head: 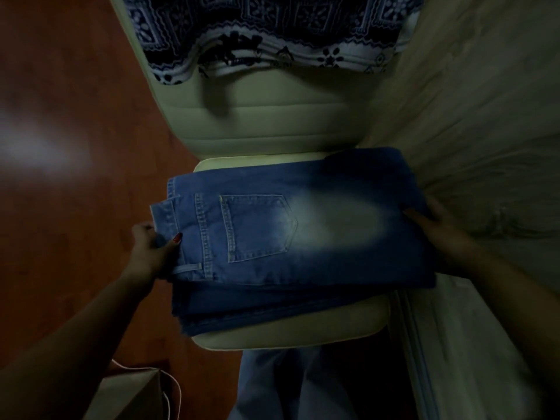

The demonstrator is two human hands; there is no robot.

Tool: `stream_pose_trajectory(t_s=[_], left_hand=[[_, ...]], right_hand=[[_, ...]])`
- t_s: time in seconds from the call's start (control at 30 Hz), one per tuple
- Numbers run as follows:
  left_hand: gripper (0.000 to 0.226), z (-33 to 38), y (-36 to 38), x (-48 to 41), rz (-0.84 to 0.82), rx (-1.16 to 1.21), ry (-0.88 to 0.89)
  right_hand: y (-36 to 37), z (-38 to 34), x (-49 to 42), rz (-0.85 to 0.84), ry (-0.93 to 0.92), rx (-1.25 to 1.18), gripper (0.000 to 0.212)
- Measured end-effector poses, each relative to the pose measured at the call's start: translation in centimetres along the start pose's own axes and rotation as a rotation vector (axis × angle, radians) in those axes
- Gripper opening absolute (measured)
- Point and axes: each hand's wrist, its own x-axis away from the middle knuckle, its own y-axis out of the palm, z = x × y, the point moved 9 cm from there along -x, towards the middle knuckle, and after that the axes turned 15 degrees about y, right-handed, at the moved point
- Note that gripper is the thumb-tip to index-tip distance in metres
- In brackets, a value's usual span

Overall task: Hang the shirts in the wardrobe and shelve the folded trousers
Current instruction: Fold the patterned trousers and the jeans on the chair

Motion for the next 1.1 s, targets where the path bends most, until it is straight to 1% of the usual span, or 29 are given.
stream_pose_trajectory(t_s=[0.07, 0.1, 0.13, 0.2, 0.23, 0.3, 0.37, 0.5, 0.57, 0.63, 0.7, 0.73, 0.77, 0.83, 0.87, 0.9, 0.93, 0.97, 1.0, 1.03, 1.07, 1.1], left_hand=[[0.043, 6.5, 1.7, 2.7, -0.054, 0.037, 0.017], [0.042, 8.2, 2.9, 3.4, -0.094, 0.078, 0.008], [0.040, 9.4, 4.1, 3.9, -0.137, 0.117, 0.018], [0.037, 11.1, 5.7, 4.6, -0.183, 0.186, 0.024], [0.036, 11.6, 6.2, 4.8, -0.187, 0.221, 0.018], [0.032, 12.3, 6.6, 5.0, -0.185, 0.253, -0.003], [0.027, 12.5, 6.8, 5.1, -0.175, 0.277, -0.033], [0.025, 12.6, 7.2, 5.6, -0.212, 0.322, -0.082], [0.026, 12.9, 7.3, 5.6, -0.211, 0.395, -0.072], [0.030, 12.4, 7.4, 5.2, -0.209, 0.467, -0.063], [0.026, 11.7, 7.4, 5.0, -0.210, 0.505, -0.064], [0.028, 11.4, 7.5, 4.9, -0.210, 0.541, -0.078], [0.037, 11.2, 7.6, 5.1, -0.216, 0.590, -0.096], [0.052, 11.2, 8.0, 5.5, -0.234, 0.660, -0.098], [0.054, 11.5, 8.0, 5.7, -0.232, 0.634, -0.076], [0.052, 11.7, 7.8, 5.7, -0.213, 0.558, -0.050], [0.048, 11.6, 7.4, 5.6, -0.153, 0.455, -0.024], [0.046, 11.9, 6.6, 5.6, -0.063, 0.320, 0.024], [0.050, 12.8, 5.4, 5.4, 0.046, 0.130, 0.131], [0.054, 14.4, 4.5, 5.4, 0.123, -0.087, 0.289], [0.056, 16.3, 4.4, 5.4, 0.147, -0.307, 0.471], [0.057, 18.0, 5.1, 5.4, 0.098, -0.508, 0.658]], right_hand=[[-0.6, -1.9, 1.8, 0.057, 0.014, -0.072, 0.072], [-0.5, -3.5, 3.0, 0.075, -0.010, -0.083, 0.072], [-0.4, -4.5, 3.7, 0.072, -0.023, -0.089, 0.066], [1.1, -6.2, 4.9, -0.012, -0.045, -0.101, 0.042], [2.3, -6.7, 5.4, -0.034, -0.028, -0.051, 0.036], [6.3, -8.4, 7.0, -0.064, -0.050, 0.045, 0.038], [11.7, -10.4, 8.6, -0.111, -0.160, 0.112, 0.043], [23.7, -11.5, 10.3, -0.245, -0.349, 0.335, 0.023], [27.9, -11.2, 10.2, -0.246, -0.377, 0.389, 0.019], [31.3, -10.0, 9.7, -0.229, -0.330, 0.437, 0.020], [33.6, -8.0, 8.6, -0.233, -0.280, 0.477, 0.022], [34.2, -6.7, 7.8, -0.247, -0.243, 0.500, 0.025], [34.6, -5.4, 7.5, -0.272, -0.217, 0.543, 0.032], [34.7, -3.4, 7.7, -0.337, -0.235, 0.624, 0.045], [34.3, -2.8, 8.2, -0.369, -0.266, 0.638, 0.046], [33.5, -2.5, 8.7, -0.389, -0.308, 0.636, 0.044], [32.4, -2.4, 8.9, -0.376, -0.363, 0.637, 0.043], [30.8, -2.9, 9.0, -0.296, -0.455, 0.659, 0.043], [28.8, -3.9, 8.8, -0.140, -0.577, 0.707, 0.043], [26.7, -5.1, 8.6, 0.053, -0.712, 0.748, 0.044], [24.7, -6.1, 8.3, 0.211, -0.808, 0.779, 0.049], [23.4, -6.6, 7.5, 0.275, -0.828, 0.833, 0.061]])
